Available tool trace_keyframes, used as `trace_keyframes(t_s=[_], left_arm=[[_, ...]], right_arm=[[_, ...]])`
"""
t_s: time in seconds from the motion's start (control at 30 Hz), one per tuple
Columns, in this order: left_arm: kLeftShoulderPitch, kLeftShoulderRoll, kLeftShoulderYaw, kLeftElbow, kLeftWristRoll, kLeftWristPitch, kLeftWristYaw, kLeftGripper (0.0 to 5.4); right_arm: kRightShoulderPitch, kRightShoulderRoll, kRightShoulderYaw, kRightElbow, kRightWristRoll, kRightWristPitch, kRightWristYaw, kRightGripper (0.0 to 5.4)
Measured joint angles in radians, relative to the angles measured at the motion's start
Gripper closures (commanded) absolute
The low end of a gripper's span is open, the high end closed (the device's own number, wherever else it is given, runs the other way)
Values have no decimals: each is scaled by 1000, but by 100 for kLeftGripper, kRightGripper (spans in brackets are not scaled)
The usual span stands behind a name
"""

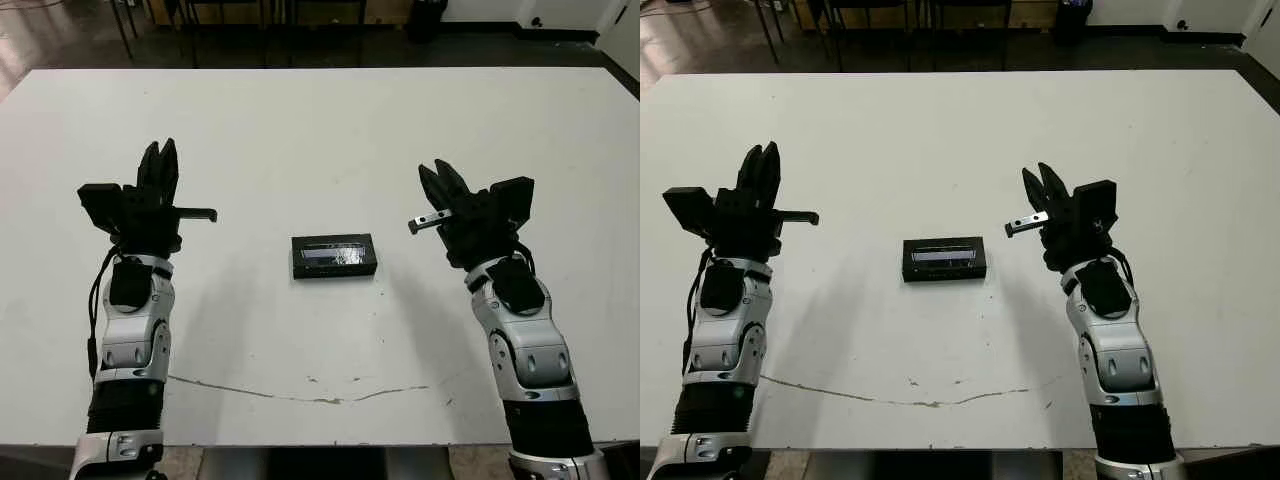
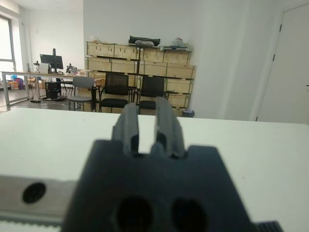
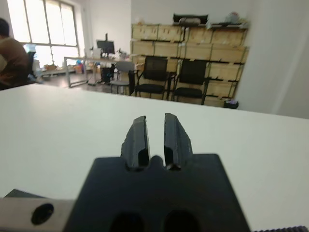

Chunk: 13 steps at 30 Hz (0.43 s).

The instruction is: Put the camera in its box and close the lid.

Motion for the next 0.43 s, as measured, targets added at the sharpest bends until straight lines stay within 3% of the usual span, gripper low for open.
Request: trace_keyframes(t_s=[0.43], left_arm=[[0,-7,-15,-36,-20,34,-7,539]], right_arm=[[-4,25,-38,195,-40,-248,-50,540]])
